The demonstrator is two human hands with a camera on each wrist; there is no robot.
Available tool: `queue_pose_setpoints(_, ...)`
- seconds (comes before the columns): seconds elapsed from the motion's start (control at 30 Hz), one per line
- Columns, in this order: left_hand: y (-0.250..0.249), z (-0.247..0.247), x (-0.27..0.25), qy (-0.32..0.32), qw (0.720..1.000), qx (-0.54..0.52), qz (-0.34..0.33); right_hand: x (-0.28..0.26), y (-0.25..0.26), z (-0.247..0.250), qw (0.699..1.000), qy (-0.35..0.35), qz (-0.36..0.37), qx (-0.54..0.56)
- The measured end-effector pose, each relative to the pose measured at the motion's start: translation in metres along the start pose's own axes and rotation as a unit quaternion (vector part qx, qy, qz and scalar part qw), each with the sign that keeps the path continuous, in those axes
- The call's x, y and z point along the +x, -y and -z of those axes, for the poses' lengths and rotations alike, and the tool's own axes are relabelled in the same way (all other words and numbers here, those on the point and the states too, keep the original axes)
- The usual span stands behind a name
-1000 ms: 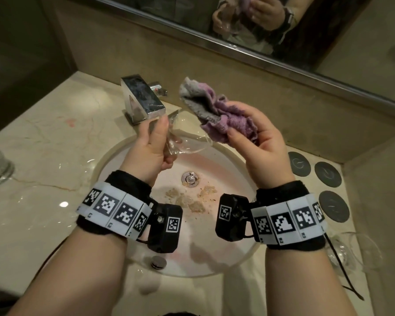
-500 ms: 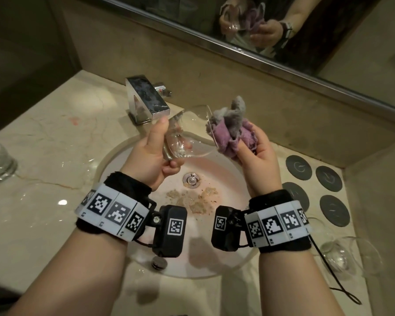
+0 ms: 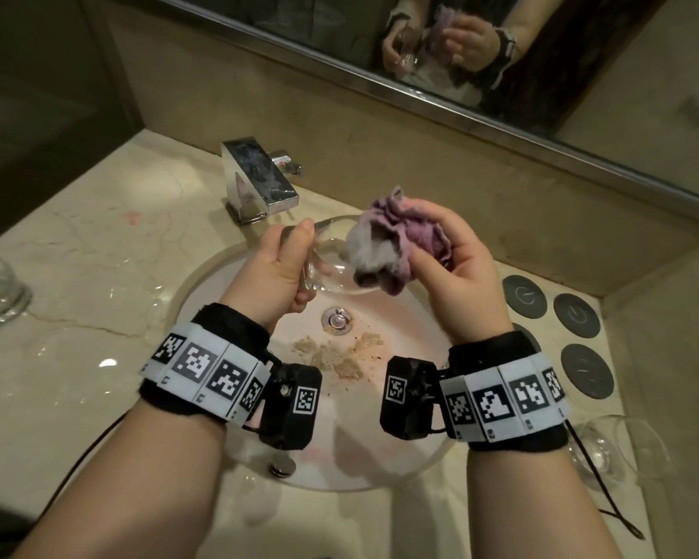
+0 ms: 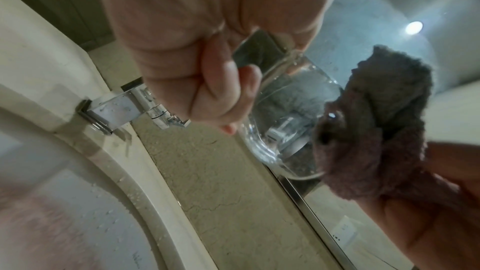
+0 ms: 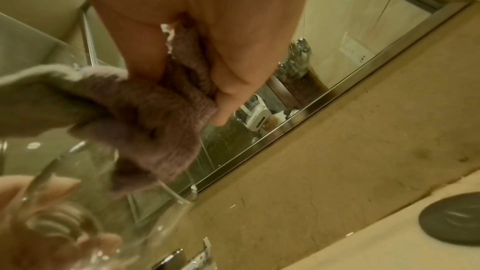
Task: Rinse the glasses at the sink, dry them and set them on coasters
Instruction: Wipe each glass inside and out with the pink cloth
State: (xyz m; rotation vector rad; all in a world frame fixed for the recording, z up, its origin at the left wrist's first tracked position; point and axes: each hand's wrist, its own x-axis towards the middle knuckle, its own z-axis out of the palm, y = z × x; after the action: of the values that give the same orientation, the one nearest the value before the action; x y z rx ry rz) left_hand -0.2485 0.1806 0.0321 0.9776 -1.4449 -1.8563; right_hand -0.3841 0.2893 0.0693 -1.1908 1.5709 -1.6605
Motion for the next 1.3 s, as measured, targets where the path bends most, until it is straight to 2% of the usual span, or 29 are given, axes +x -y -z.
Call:
queue_pose_setpoints(0.1,-0.001,0.005,0.003,-0.013,0.998,-0.057,0.018,-0.005,-0.003,0.004,0.999,0.018,0.014,-0.045)
queue_pose_setpoints(0.2,-0.004,0.01,0.006,0.006,0.99,-0.139,0.029,-0.006,-0.012,0.003,0.997,-0.002,-0.014,-0.08)
queue_pose_setpoints(0.43,-0.01,0.01,-0.004,0.044,0.997,-0.063,0.005,0.006,-0.023,-0.002,0.988,-0.103,-0.071,-0.095)
queue_pose_setpoints(0.57,-0.005,0.007,-0.008,0.048,0.999,-0.012,0.015,0.014,-0.014,0.006,0.967,-0.233,-0.074,-0.066)
queue_pose_setpoints(0.6,-0.003,0.006,-0.007,0.051,0.998,-0.024,0.028,0.013,-0.01,0.006,0.968,-0.239,-0.064,-0.035)
queue_pose_setpoints(0.67,-0.001,0.004,-0.006,0.065,0.992,-0.087,0.062,0.006,-0.003,0.004,0.984,-0.175,-0.039,-0.008)
queue_pose_setpoints(0.73,-0.003,0.003,-0.005,0.073,0.982,-0.144,0.096,-0.003,0.001,-0.001,0.995,-0.062,-0.007,-0.073)
queue_pose_setpoints(0.8,-0.007,0.006,-0.005,0.074,0.976,-0.167,0.117,-0.008,-0.001,0.0,0.991,0.012,0.019,-0.135)
queue_pose_setpoints(0.9,-0.011,0.011,-0.004,0.079,0.973,-0.177,0.125,-0.005,0.0,0.01,0.979,0.084,0.036,-0.183)
queue_pose_setpoints(1.03,-0.019,0.01,-0.004,0.134,0.965,-0.185,0.129,0.008,0.016,0.009,0.944,0.175,0.074,-0.268)
queue_pose_setpoints(1.17,-0.025,0.001,0.001,0.15,0.981,-0.071,0.103,0.021,0.025,0.005,0.883,0.255,0.092,-0.383)
queue_pose_setpoints(1.23,-0.029,-0.001,0.003,0.157,0.977,-0.098,0.108,0.023,0.029,0.012,0.877,0.267,0.107,-0.386)
queue_pose_setpoints(1.3,-0.033,-0.002,0.005,0.175,0.968,-0.134,0.121,0.024,0.031,0.022,0.887,0.246,0.132,-0.367)
